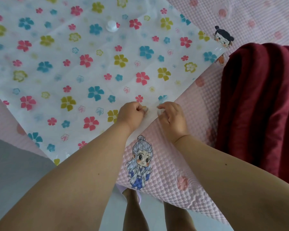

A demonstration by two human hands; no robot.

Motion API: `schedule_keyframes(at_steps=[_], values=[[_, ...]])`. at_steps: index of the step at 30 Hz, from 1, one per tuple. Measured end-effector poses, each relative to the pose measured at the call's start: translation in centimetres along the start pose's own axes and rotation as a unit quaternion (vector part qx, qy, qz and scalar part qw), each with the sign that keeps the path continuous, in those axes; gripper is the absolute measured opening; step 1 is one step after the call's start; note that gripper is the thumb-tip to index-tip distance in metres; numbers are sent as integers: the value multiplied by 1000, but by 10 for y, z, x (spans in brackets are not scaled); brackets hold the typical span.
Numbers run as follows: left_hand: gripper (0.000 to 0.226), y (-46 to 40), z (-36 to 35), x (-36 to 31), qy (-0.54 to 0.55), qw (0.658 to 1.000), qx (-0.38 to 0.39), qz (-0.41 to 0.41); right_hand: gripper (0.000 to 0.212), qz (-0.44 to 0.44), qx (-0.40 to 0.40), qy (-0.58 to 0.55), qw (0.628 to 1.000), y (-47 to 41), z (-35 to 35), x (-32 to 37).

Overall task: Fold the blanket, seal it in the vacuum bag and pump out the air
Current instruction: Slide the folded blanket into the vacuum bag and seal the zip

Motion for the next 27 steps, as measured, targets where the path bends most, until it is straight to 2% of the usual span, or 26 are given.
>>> schedule_keyframes(at_steps=[3,5,7,11,15,17,20,22,24,27], values=[[9,2,4,-2,-14,998,3,-63,39,-1,105,21,994,6,-4,-6],[29,5,7,-8,-55,985,38,-157,48,-2,126,24,992,6,-3,-7],[38,6,8,-14,-138,958,89,-237,53,4,122,21,992,3,1,-6],[29,-1,15,-26,-222,938,151,-218,46,11,123,17,992,-3,6,-5],[23,-8,38,-41,-245,935,109,-234,36,15,116,98,988,-17,0,-8],[38,-12,54,-46,-220,944,96,-225,43,-2,110,164,980,-31,-3,-9],[56,-14,83,-53,-173,965,91,-176,53,-99,161,177,966,-56,-8,-6],[58,-13,101,-62,-160,969,79,-172,60,-88,188,260,943,-67,-12,-1],[54,-8,114,-79,-143,969,53,-196,69,-42,175,356,917,-76,-16,11],[44,1,120,-122,-175,942,23,-285,74,-29,190,365,911,-74,-23,30]])
Point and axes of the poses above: each hand's wrist, its own y-axis away from the middle knuckle, its own z-axis out of the back of the hand, x = y × z, the point moved 2 cm from there along -y, towards the middle knuckle, and after that the axes turned 12 degrees about -x, right-handed, at the moved point
